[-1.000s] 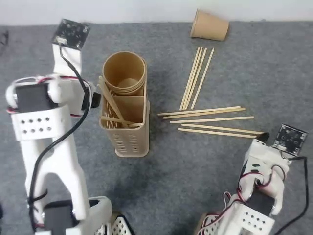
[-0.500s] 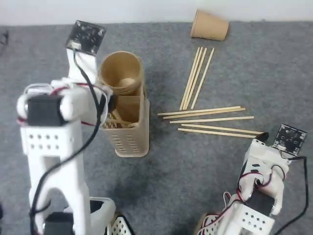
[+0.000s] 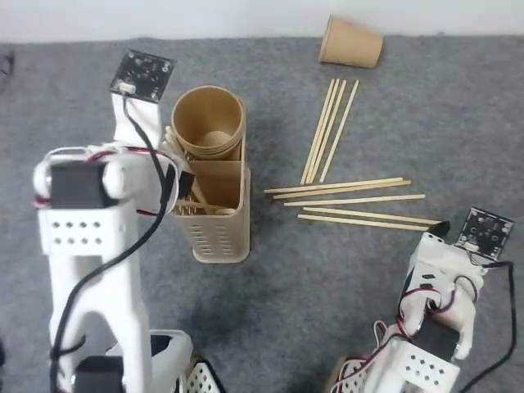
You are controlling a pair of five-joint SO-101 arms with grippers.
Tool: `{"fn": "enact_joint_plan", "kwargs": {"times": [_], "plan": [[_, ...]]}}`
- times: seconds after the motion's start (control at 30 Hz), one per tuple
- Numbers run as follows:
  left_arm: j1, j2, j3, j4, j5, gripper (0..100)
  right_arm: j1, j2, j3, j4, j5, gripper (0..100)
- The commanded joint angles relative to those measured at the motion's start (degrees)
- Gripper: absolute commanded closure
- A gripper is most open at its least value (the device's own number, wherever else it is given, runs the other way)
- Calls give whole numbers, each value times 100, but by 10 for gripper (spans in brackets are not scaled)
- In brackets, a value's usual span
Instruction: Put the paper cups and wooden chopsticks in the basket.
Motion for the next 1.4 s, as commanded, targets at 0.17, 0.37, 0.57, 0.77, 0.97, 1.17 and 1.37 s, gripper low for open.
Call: {"fn": "enact_joint_plan", "kwargs": {"times": [0.17, 0.37, 0.57, 0.77, 0.97, 1.17, 1.37], "plan": [[-35, 782, 84, -273, 62, 820, -31, -66, -18, -57, 88, 798], [-35, 1143, 57, -818, -70, 991, -31, -57, -18, -57, 88, 798], [-35, 1196, 48, -1565, -264, 988, -40, -57, -18, -57, 88, 798], [70, 1196, 57, -1987, -185, 988, -40, -57, -18, -57, 88, 798], [62, 1292, 57, -2998, -193, 988, -40, -57, -18, -57, 88, 798], [53, 2119, 57, -2998, -176, 987, -48, -57, -18, -57, 88, 798], [-237, 2259, -646, -2576, 0, 813, -48, -57, -18, -57, 88, 798]]}}
